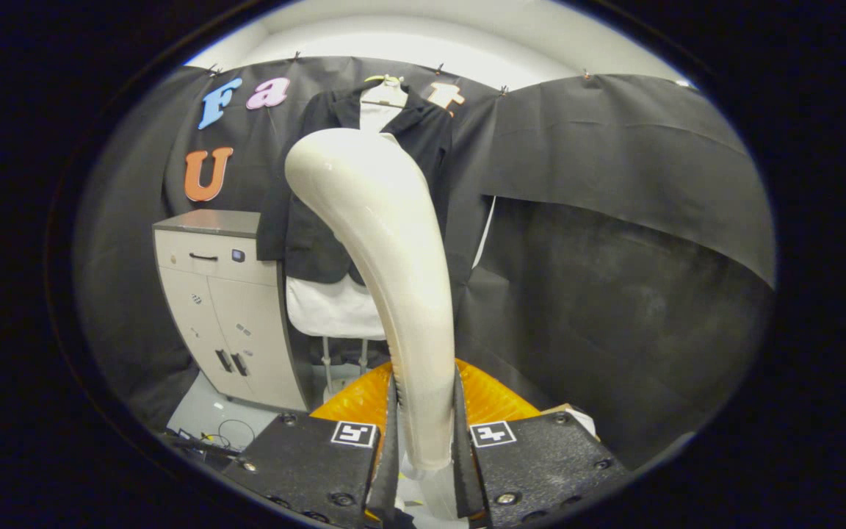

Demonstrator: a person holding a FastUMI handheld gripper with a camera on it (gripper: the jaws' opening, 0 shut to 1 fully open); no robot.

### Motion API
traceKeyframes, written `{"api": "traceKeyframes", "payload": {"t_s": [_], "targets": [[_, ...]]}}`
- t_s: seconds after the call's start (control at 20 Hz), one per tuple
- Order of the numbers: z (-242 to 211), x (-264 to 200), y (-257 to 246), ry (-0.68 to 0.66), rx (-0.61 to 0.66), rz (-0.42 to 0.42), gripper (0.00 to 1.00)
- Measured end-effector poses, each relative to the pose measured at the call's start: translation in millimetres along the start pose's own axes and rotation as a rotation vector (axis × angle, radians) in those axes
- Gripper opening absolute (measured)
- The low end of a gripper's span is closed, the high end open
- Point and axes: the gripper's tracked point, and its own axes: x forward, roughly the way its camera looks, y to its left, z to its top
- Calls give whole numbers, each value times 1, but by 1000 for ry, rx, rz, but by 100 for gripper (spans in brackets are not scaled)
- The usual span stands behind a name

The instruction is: Iron the clothes twice with a garment steamer, once on the left side and once on the right side.

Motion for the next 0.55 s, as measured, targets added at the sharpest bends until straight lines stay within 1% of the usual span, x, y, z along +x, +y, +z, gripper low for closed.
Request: {"api": "traceKeyframes", "payload": {"t_s": [0.2, 0.3, 0.55], "targets": [[-4, -15, -6, -12, -3, 45, 33], [-7, -13, -13, -5, -19, 63, 33], [-5, -6, -33, -6, -8, 98, 33]]}}
